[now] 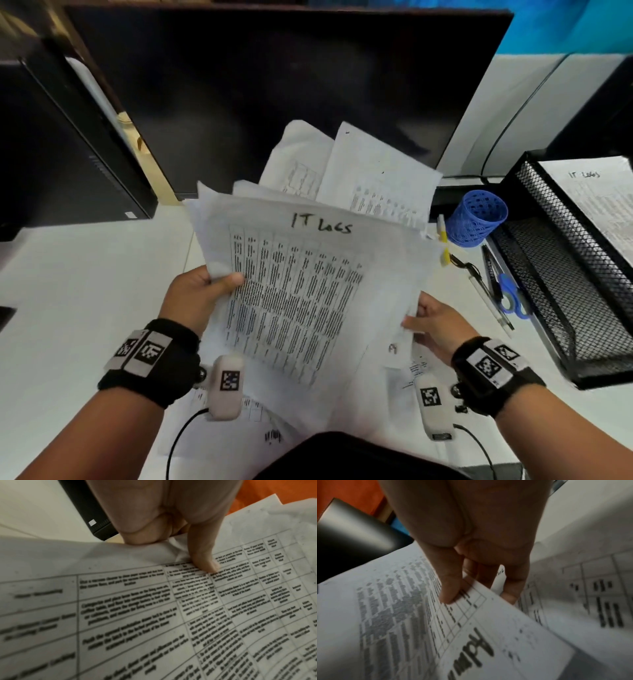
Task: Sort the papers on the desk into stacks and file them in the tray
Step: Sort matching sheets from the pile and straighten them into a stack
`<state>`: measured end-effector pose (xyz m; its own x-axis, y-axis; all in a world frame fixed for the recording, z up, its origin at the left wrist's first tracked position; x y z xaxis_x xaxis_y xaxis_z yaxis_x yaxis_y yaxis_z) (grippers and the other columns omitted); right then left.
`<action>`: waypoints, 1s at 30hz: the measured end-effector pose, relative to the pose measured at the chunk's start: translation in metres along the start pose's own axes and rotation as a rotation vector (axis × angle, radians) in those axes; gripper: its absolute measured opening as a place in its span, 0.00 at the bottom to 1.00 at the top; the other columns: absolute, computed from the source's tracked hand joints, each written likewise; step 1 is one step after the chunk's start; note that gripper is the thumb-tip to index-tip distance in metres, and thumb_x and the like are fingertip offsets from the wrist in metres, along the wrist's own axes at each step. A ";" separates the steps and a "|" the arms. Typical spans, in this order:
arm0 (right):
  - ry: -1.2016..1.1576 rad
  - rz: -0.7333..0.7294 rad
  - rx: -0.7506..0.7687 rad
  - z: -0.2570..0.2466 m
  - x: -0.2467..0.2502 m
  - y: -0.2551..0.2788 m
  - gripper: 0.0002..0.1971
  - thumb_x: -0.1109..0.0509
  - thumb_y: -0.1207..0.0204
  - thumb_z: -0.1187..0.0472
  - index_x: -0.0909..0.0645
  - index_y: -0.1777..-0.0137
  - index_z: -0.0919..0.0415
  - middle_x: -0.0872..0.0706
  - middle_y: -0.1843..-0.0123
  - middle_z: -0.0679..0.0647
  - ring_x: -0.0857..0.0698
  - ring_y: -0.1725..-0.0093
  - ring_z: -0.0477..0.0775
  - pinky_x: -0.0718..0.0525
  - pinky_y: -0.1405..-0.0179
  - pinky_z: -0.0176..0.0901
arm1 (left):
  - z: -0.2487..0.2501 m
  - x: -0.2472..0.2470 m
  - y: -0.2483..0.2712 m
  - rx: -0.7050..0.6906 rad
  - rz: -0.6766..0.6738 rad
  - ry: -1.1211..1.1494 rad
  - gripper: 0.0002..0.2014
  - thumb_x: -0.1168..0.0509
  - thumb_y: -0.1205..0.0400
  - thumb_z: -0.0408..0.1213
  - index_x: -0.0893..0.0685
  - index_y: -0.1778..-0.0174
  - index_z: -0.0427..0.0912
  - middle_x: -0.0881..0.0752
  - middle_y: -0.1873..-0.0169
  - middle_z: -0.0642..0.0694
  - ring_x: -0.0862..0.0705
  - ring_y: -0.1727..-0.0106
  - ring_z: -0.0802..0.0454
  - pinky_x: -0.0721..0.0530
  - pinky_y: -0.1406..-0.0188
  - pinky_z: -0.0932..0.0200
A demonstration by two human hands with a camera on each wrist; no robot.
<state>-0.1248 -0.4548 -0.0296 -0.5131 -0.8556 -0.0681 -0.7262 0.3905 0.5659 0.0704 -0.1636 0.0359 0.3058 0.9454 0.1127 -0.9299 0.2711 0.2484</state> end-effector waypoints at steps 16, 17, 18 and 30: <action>0.764 0.023 -0.150 0.035 -0.054 -0.009 0.19 0.50 0.14 0.51 0.30 0.30 0.61 0.19 0.35 0.63 0.21 0.44 0.55 0.22 0.39 0.47 | -0.099 -0.026 0.004 0.417 -0.051 -0.567 0.36 0.34 0.19 0.39 0.44 0.19 0.39 0.36 0.21 0.40 0.34 0.22 0.41 0.35 0.25 0.51; 0.779 0.023 -0.153 0.032 -0.054 -0.007 0.23 0.52 0.15 0.46 0.29 0.32 0.61 0.19 0.33 0.61 0.20 0.41 0.57 0.23 0.35 0.49 | -0.099 -0.027 0.005 0.393 -0.087 -0.593 0.37 0.34 0.19 0.40 0.45 0.18 0.39 0.38 0.20 0.41 0.36 0.21 0.42 0.38 0.23 0.50; 0.781 0.015 -0.165 0.028 -0.054 -0.005 0.28 0.54 0.16 0.41 0.28 0.31 0.61 0.20 0.32 0.60 0.20 0.38 0.59 0.23 0.34 0.50 | -0.098 -0.027 0.005 0.369 -0.107 -0.590 0.37 0.33 0.19 0.39 0.45 0.18 0.41 0.39 0.19 0.43 0.37 0.20 0.43 0.38 0.22 0.50; 0.307 0.124 0.191 -0.030 -0.051 -0.002 0.17 0.37 0.20 0.51 0.24 0.33 0.52 0.15 0.38 0.49 0.17 0.37 0.52 0.23 0.31 0.54 | -0.034 -0.021 0.021 0.042 -0.166 -0.177 0.25 0.33 0.20 0.36 0.29 0.30 0.62 0.17 0.38 0.58 0.20 0.35 0.53 0.26 0.30 0.45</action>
<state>-0.0834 -0.4219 -0.0023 -0.4624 -0.8487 0.2567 -0.7546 0.5287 0.3887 0.0376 -0.1716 0.0057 0.4878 0.8414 0.2326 -0.8559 0.4087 0.3168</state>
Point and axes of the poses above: each hand's wrist, its own y-axis away from the middle knuckle, its own x-axis out of the back of the hand, z = x × y, the point moved 3 cm from there along -y, towards the middle knuckle
